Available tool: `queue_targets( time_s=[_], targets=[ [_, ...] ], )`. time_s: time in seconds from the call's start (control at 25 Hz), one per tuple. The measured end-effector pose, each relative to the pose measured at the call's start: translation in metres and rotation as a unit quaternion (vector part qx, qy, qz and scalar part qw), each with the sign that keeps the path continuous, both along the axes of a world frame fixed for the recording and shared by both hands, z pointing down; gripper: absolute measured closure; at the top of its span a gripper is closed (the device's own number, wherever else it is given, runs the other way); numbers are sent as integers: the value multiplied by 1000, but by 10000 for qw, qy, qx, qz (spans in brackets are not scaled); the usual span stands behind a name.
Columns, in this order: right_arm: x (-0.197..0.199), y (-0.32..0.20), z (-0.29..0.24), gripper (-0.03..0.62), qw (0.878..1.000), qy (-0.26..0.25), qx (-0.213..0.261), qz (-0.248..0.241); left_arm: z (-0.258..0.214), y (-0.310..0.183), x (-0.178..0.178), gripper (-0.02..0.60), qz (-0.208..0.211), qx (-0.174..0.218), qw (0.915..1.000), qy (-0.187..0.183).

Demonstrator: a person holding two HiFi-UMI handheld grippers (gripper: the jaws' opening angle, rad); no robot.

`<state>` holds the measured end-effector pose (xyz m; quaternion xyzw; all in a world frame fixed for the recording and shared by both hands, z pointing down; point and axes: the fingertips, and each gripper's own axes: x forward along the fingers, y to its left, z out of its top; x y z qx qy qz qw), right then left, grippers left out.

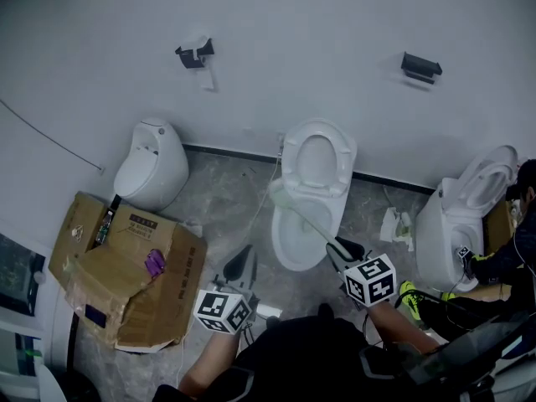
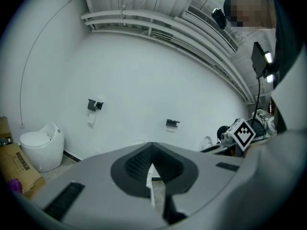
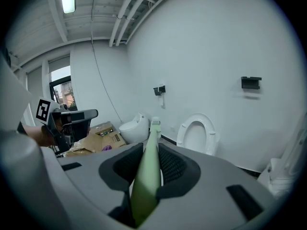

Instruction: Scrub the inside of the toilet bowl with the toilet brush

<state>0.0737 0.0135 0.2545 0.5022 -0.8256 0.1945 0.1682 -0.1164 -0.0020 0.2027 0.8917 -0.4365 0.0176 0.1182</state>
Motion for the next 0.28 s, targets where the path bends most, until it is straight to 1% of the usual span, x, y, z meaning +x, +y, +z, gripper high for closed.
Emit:
queue_targets(
  time_s=[0.28],
  targets=[
    [6,1,6,488,10000,16,-65,34,-1,5,6,574,109,39,9999,-63]
  ],
)
